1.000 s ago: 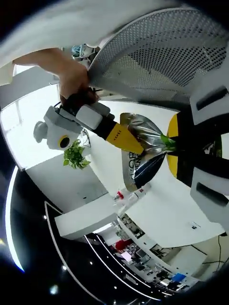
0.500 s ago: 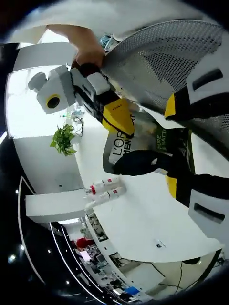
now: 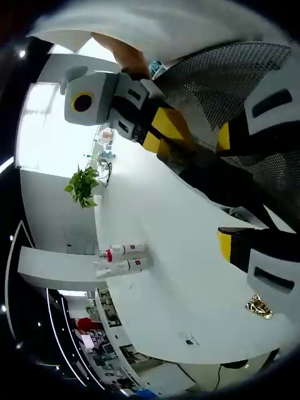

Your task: Arrange the skincare products in the storage area until every visible bottle or jar stands upright without overlapping.

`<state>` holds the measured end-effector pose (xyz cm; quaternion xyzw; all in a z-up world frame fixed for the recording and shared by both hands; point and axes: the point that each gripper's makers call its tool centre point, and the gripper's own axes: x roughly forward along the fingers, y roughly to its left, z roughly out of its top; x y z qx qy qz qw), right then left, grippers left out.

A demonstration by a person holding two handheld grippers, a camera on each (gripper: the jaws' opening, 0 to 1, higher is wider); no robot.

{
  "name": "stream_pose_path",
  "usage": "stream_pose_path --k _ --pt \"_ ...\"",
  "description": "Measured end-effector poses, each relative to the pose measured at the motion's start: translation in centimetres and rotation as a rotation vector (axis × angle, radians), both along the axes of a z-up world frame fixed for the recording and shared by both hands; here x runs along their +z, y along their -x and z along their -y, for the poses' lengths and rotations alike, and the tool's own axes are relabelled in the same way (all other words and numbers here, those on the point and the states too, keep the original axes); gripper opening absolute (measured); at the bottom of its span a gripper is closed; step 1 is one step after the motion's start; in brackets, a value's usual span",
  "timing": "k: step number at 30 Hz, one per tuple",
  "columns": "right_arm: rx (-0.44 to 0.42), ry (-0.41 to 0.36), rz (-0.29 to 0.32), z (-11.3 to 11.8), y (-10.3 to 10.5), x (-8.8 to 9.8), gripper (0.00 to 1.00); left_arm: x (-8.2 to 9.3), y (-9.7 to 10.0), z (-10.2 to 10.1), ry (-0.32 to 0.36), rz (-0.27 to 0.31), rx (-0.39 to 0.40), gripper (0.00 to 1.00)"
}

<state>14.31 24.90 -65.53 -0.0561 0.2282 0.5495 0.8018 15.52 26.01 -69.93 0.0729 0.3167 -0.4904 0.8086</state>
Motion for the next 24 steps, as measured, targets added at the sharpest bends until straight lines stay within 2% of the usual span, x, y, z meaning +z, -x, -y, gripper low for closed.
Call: stream_pose_path --k 1,8,9,14,15,17,19,21,22,24 --pt "0.005 -0.005 0.008 0.0 0.0 0.1 0.0 0.1 0.2 0.1 0.003 -0.004 -0.01 0.38" --pt "-0.027 -0.019 -0.025 0.5 -0.6 0.2 0.0 -0.2 0.1 -0.4 -0.002 -0.018 -0.002 0.28" --pt "-0.059 -0.03 -0.055 0.7 -0.9 0.2 0.0 -0.3 0.1 -0.5 -0.009 -0.019 -0.001 0.24" --pt "-0.134 -0.053 -0.07 1.5 -2.5 0.4 0.0 -0.3 0.3 -0.3 -0.005 -0.018 -0.016 0.1" --pt "-0.143 -0.058 -0.062 1.6 -2.7 0.5 0.0 -0.2 0.6 -0.1 0.005 -0.032 -0.026 0.05" --pt "-0.159 -0.063 -0.074 1.7 -2.9 0.5 0.01 0.0 0.8 0.2 0.027 -0.053 -0.024 0.03" --pt "-0.174 -0.067 -0.086 1.7 -3.1 0.4 0.01 -0.1 0.9 0.2 0.047 -0.112 -0.01 0.02" --pt "-0.202 -0.087 -0.067 1.7 -3.6 0.7 0.06 0.2 0.7 0.1 0.081 -0.138 0.009 0.02" --pt "-0.229 -0.116 -0.022 1.9 -4.4 1.5 0.1 0.4 0.6 0.1 0.103 -0.156 0.024 0.01" --pt "-0.293 -0.176 0.014 2.4 -5.7 2.6 0.27 1.2 0.5 0.3 0.175 -0.188 0.039 0.01"
